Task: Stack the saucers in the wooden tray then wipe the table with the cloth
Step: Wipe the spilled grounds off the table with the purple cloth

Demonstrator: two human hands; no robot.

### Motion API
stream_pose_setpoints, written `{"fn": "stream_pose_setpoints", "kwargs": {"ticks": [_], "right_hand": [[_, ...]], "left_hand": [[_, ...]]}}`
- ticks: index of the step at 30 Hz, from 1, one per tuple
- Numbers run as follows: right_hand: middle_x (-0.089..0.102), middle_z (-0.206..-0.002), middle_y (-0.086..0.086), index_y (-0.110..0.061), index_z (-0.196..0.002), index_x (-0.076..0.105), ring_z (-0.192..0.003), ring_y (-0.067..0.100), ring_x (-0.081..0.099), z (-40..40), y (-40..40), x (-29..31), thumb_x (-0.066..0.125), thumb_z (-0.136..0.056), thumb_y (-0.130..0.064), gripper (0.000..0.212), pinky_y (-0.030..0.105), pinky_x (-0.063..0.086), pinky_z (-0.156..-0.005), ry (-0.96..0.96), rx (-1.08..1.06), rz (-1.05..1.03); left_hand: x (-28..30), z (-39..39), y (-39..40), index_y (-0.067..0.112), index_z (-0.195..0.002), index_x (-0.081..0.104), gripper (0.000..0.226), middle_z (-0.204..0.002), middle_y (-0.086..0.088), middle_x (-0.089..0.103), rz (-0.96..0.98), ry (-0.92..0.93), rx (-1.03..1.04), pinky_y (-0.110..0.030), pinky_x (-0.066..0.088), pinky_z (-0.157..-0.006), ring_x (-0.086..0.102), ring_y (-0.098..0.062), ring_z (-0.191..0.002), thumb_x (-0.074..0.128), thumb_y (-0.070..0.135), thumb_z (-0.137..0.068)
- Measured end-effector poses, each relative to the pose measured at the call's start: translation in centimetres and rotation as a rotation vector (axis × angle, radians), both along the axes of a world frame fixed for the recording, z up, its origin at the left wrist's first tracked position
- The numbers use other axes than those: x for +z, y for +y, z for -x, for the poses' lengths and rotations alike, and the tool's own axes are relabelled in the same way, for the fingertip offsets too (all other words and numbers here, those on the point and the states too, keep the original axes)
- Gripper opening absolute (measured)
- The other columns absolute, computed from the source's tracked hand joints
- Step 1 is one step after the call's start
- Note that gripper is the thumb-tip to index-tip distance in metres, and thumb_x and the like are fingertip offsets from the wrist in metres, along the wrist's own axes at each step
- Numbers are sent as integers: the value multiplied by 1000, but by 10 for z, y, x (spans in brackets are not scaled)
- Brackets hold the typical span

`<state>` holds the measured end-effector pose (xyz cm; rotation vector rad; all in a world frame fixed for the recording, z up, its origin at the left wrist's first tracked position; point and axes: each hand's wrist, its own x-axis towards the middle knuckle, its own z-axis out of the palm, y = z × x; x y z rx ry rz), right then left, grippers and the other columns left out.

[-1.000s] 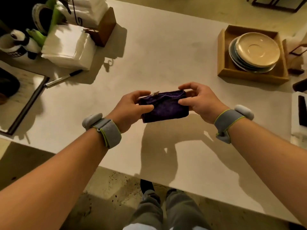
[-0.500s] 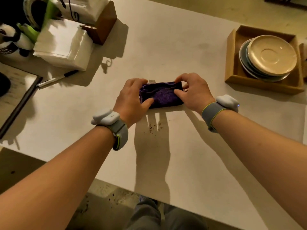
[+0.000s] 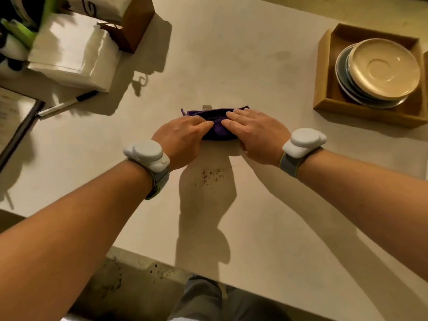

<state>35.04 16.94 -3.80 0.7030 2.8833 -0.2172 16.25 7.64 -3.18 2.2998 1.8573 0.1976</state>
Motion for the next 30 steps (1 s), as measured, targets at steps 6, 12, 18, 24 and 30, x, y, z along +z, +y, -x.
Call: {"fn": "stream_pose_setpoints", "kwargs": {"ticks": [6,12,18,24,30], "right_hand": [[36,-151,14,-9,-143,35,-138,29,33,5,5,0,50,-92,-14,54,36,24,-111,19,-42,40],[32,-154,10,-11,-145,33,-140,25,30,8,-1,0,45,-91,-9,55,33,20,-112,57,-94,131],[29,-155,10,-11,-145,33,-143,23,22,-2,-23,-3,45,-85,1,62,30,8,-115,71,56,219],[32,-153,5,-17,-142,40,-144,21,19,-22,-23,-5,43,-81,9,66,33,6,-118,8,351,326],[41,-148,-2,-20,-135,51,-142,15,24,-38,-2,-2,42,-82,14,64,16,1,-114,10,427,422]], "left_hand": [[-6,-2,-1,0,-125,57,38,-125,-22,60,17,54,-17,-46,46,-95,57,-40,-109,54,17,-91],[-4,0,4,7,-135,50,40,-144,-13,49,125,2,82,-42,42,-101,49,-32,-129,43,5,-96],[10,-10,-41,7,-132,48,39,-138,-15,55,232,138,-19,-40,54,-88,60,-30,-115,44,6,-93],[11,-83,-101,-2,-145,27,51,-147,-24,41,316,208,123,-43,51,-90,48,-33,-130,30,7,-95],[15,-148,-89,-8,-144,20,49,-146,-33,37,430,215,273,-49,48,-93,47,-42,-129,23,1,-97]]}}
